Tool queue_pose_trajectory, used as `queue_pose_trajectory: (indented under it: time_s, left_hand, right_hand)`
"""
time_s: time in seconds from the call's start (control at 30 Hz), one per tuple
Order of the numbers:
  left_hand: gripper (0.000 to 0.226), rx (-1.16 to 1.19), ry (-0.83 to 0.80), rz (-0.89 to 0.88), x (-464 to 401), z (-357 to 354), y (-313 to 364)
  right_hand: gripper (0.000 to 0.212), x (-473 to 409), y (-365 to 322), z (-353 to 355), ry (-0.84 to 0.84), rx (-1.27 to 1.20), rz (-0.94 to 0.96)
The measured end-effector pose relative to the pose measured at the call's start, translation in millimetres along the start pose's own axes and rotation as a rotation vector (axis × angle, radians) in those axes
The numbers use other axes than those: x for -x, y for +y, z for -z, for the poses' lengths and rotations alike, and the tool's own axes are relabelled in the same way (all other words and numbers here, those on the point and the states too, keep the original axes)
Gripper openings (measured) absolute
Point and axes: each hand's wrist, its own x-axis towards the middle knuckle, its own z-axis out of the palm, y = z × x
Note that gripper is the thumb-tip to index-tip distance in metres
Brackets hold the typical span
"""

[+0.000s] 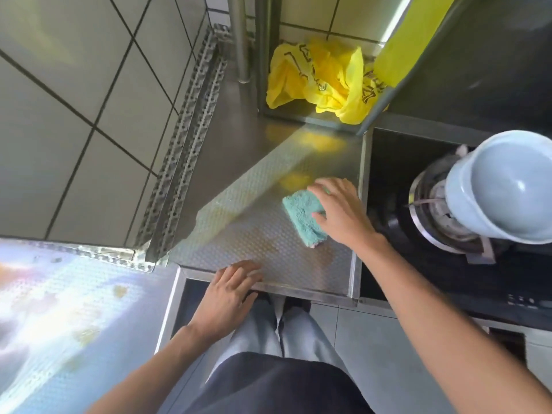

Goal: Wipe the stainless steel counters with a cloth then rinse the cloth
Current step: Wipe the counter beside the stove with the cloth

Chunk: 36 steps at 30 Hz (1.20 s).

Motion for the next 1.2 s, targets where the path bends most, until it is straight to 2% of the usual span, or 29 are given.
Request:
queue_pose_trajectory:
  time_s: [0.07,0.1,0.2,0.27,0.33,0.4,0.5,0.63,0.8,0.87,0.93,1.03,1.1,1.2]
  left_hand:
    - [0.035,0.017,0.014,0.002,0,-1,1]
    - [0.034,0.030,0.024,0.000,0,-1,1]
    - [0.032,0.081,0.073,-0.006,4,-1,-1]
    - [0.027,0.100,0.120,0.022,7,-1,-6]
    - [0.024,0.108,0.182,0.095,9,1,-13]
    - [0.025,0.110,0.246,0.188,9,3,-23]
    - [0.039,0.084,0.355,0.360,6,8,-39]
    - [0.061,0.095,0.379,0.571,2,6,-51]
    - [0.069,0.066,0.327,0.582,3,-3,-52]
    - [0.069,0.060,0.318,0.580,4,-4,-53]
    - [0.070,0.056,0.309,0.574,5,-4,-55]
    - [0.070,0.074,0.302,0.572,6,-5,-58]
    - [0.069,0.091,0.300,0.562,8,-3,-58]
    - [0.065,0.098,0.300,0.545,5,-2,-59]
  right_hand:
    - [0.045,12,6,-16,0.162,-0.072,-0.077]
    - [0.042,18,8,-24,0.188,-0.114,-0.080]
    - [0.053,23,6,-49,0.084,-0.146,-0.045]
    - [0.065,14,-3,-66,0.043,-0.144,-0.105]
    - [0.066,2,-16,-80,0.000,-0.088,-0.138]
    - [0.062,-4,-23,-90,-0.023,0.020,-0.059]
    - [0.057,2,7,-85,-0.002,0.095,0.037]
    - [0.055,29,47,-76,0.012,0.004,-0.177]
    - [0.054,16,-12,-95,0.079,-0.067,-0.260]
    - [0.053,5,-45,-102,0.100,-0.108,-0.163]
    - [0.052,6,-65,-111,0.085,-0.092,0.023]
    - [0.052,21,-47,-112,0.028,-0.024,0.191]
    - [0.052,26,-13,-104,0.029,0.004,0.140]
    - [0.051,5,29,-83,0.028,-0.051,-0.080]
